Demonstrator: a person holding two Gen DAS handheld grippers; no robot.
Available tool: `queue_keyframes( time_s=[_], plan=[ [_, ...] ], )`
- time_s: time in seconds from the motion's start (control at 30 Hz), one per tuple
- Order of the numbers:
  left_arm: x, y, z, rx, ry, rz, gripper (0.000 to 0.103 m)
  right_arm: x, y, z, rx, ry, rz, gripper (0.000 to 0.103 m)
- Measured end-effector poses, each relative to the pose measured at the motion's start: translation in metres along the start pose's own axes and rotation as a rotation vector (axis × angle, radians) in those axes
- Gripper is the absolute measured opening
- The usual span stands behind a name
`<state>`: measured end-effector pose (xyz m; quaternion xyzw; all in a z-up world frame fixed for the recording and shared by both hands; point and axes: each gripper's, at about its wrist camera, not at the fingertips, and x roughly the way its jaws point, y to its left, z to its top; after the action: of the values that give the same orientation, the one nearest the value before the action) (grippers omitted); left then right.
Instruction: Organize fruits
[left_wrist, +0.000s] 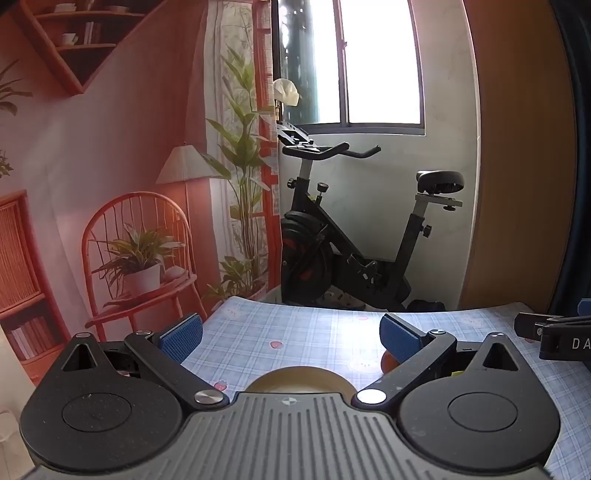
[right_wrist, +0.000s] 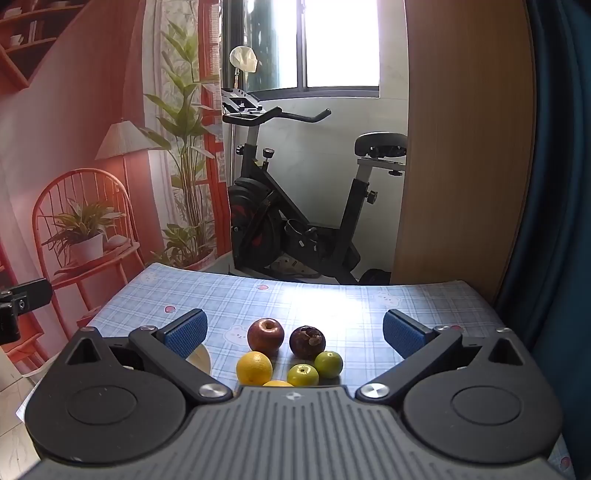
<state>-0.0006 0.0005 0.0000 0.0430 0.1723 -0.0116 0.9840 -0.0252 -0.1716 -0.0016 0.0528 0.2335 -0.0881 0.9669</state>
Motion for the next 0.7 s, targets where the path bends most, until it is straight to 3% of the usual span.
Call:
queue_keyframes(
  time_s=[0.17, 0.7],
  plan=[
    [-0.006, 0.012, -0.002, -0.041, 0.007, -0.016, 0.103, 0.0, 0.002, -0.001, -0.004, -0.001, -0.004, 0.103],
    [0.001, -0.001, 0.003, 0.003, 0.047, 0.004, 0.103, 0.003, 0.005, 0.0, -0.006, 0.005, -0.016, 0.103]
  ],
)
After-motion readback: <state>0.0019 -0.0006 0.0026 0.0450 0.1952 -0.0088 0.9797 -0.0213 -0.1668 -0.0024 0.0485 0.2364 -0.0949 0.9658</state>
